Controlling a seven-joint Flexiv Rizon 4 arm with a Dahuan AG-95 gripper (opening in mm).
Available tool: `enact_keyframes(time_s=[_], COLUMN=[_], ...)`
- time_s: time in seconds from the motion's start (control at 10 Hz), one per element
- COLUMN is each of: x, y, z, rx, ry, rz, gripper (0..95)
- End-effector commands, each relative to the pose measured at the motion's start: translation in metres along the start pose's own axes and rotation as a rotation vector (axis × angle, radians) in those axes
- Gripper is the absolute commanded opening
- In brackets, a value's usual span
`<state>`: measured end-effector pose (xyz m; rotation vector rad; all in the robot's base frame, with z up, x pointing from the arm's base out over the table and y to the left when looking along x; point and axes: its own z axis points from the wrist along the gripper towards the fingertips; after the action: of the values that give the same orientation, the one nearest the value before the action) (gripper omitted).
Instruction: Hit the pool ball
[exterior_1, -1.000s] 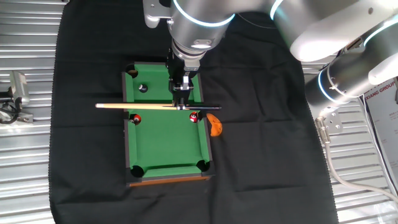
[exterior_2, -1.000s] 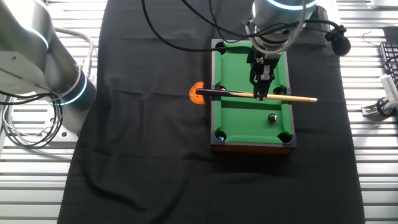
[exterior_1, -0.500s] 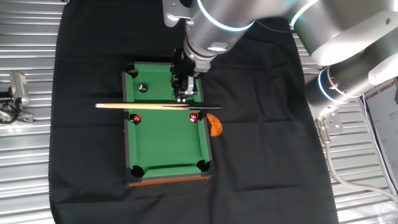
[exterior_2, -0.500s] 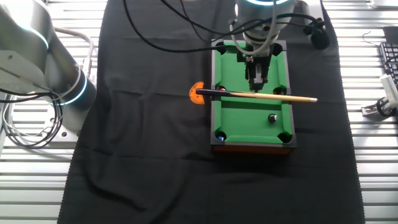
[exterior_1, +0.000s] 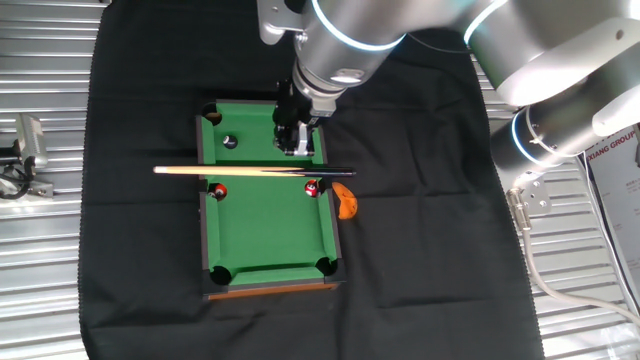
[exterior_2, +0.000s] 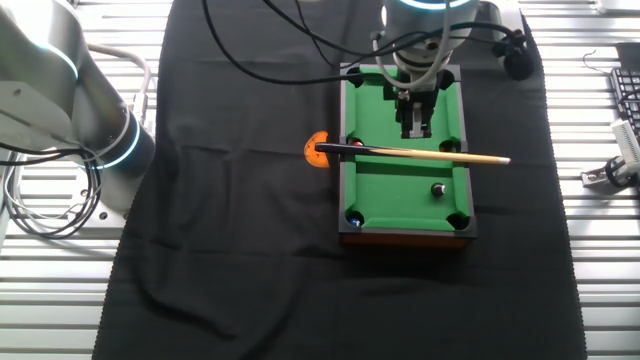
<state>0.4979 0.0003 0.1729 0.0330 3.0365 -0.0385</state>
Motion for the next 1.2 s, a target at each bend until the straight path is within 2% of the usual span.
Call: enact_keyframes(time_s=[0.1,1.2], x=[-0.0017,-0.0016], y=[0.0005,0.0005], z=[0.0009,0.0007], rx=[0.001,0.010], ry=[0.003,0.009], rz=[0.000,-0.002], gripper=[0.0,0.0])
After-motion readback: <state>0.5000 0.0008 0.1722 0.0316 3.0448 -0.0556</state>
